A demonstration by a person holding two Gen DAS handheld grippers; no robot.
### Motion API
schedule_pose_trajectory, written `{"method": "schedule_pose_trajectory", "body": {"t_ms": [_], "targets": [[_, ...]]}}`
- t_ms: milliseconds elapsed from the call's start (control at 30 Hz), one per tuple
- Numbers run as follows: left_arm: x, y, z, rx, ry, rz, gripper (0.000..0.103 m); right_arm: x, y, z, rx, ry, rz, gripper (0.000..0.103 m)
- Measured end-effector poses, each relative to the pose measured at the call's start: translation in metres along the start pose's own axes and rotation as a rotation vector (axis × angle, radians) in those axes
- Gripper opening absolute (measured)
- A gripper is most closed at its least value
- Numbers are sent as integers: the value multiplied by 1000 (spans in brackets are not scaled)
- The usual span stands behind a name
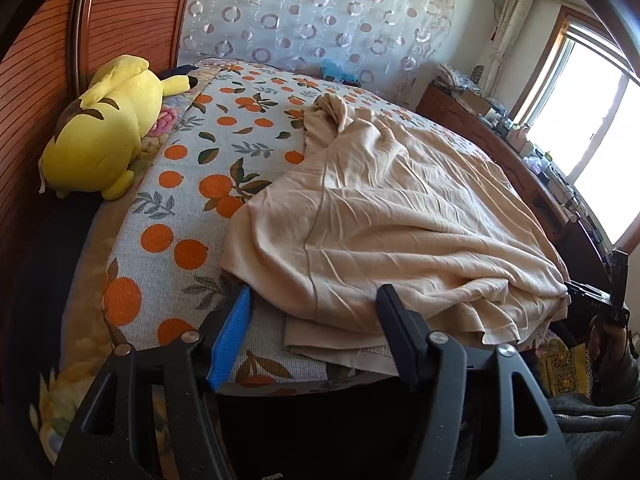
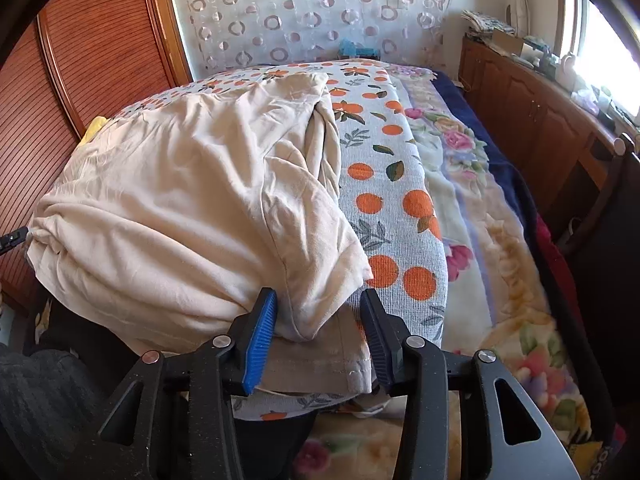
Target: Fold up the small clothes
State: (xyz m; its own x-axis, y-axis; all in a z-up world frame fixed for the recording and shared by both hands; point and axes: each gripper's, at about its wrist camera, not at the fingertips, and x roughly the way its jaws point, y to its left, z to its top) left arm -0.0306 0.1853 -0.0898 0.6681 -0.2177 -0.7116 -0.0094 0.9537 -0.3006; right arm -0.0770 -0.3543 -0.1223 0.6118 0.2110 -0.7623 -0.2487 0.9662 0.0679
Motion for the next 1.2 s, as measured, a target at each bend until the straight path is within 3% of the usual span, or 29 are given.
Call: {"method": "schedule_pose_trajectory", "body": {"t_ms": [267,467,633,733,800,933,1200], "targets": [[0,-4,-3,-41,-15,31,58,-6,8,3,-15,-9,1,45],[3,-9,-1,-57,-25,19,58,-25,21,15,-46,-103,-40,45],[7,-19,-2,-16,-16,41,36,-20,54,29,-76,-155,21,49],[6,-22,-3,26,-8,61,12,-10,74,34,-108,-172,52,49],[5,-22,-3,24,2,36,7,-2,88,37,-134,-174,64,49],[-4,-37,6,57,-24,-8,6,12,101,38,-171,-162,82,49],[-13,-112,52,212,-77,-155,5,14,93,37,-137,-167,99,49]]}}
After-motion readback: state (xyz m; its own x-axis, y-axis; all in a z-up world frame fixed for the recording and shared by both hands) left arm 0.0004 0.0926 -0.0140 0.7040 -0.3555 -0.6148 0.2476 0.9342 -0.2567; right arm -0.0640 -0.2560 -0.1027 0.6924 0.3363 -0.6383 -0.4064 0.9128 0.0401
